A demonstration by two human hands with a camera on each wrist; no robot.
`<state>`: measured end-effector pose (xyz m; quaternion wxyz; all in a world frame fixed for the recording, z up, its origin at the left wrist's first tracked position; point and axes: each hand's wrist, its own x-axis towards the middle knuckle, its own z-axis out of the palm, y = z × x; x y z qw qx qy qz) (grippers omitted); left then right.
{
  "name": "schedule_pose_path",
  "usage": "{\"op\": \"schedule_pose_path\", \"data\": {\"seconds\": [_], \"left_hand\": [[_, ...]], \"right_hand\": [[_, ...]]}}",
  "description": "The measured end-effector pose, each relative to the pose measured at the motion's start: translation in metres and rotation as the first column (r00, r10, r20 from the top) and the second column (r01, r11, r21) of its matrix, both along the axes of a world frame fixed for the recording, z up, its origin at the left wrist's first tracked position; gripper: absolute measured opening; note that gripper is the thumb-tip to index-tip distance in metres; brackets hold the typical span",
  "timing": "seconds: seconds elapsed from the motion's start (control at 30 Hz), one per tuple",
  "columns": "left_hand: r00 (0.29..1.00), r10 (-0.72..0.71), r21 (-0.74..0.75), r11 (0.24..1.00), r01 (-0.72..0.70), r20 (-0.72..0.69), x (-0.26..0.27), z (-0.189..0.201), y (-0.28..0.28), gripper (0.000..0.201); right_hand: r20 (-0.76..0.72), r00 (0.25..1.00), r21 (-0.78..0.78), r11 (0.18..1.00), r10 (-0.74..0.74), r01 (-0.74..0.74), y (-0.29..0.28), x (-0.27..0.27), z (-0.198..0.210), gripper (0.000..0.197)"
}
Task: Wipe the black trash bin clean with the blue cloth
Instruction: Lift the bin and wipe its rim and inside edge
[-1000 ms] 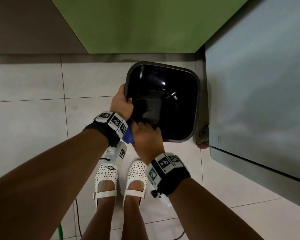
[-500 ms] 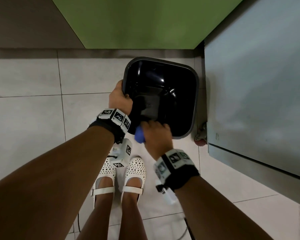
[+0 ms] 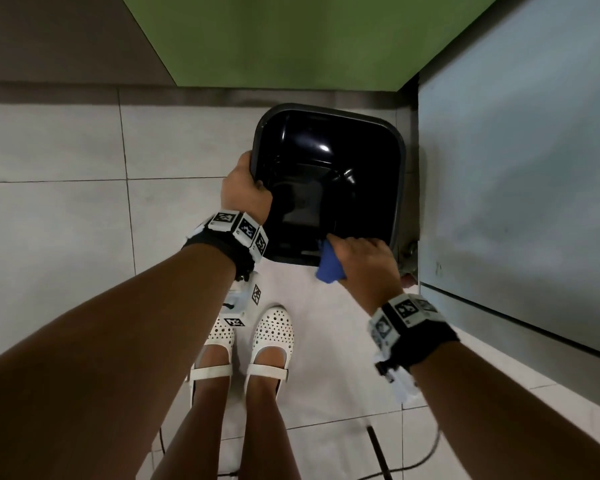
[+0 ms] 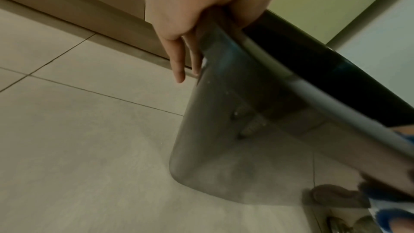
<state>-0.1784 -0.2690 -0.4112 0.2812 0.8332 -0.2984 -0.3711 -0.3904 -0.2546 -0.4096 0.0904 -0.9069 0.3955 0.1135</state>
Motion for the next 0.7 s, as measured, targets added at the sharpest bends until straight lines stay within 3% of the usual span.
{"op": "schedule_pose_path", "data": {"seconds": [0.13, 0.2, 0.3, 0.4, 0.47, 0.57, 0.7], "left_hand": [[0.997, -0.077, 0.029, 0.997, 0.077, 0.002, 0.007, 0.001, -0.009, 0.048], [0.999, -0.036, 0.078, 0.996, 0.037, -0.021, 0.015, 0.001, -0.008, 0.056], [0.979, 0.193, 0.160, 0.970, -0.180, -0.066, 0.018, 0.005, 0.005, 0.078], [0.885, 0.455, 0.159, 0.885, -0.437, -0.101, 0.014, 0.005, 0.019, 0.077], [0.892, 0.440, 0.099, 0.897, -0.431, -0.101, 0.015, 0.002, 0.018, 0.066], [0.941, 0.334, 0.068, 0.941, -0.331, -0.047, 0.019, 0.001, 0.006, 0.048], [0.964, 0.266, 0.063, 0.962, -0.265, -0.004, 0.023, 0.001, -0.007, 0.037]], "right_hand": [[-0.067, 0.997, -0.022, 0.999, -0.043, 0.041, 0.001, 0.007, 0.006, 0.048], [-0.030, 0.992, 0.009, 0.993, -0.120, 0.120, 0.018, 0.030, 0.004, 0.039], [0.029, 0.951, 0.125, 0.945, -0.308, 0.302, 0.041, 0.078, 0.001, 0.039], [-0.019, 0.916, 0.220, 0.892, -0.401, 0.395, 0.045, 0.119, 0.006, 0.048], [-0.027, 0.923, 0.227, 0.897, -0.383, 0.379, 0.044, 0.126, -0.001, 0.055], [0.074, 0.936, 0.154, 0.931, -0.345, 0.331, 0.041, 0.117, 0.000, 0.059], [0.180, 0.978, 0.025, 0.995, -0.104, 0.101, 0.034, 0.081, -0.005, 0.060]]}}
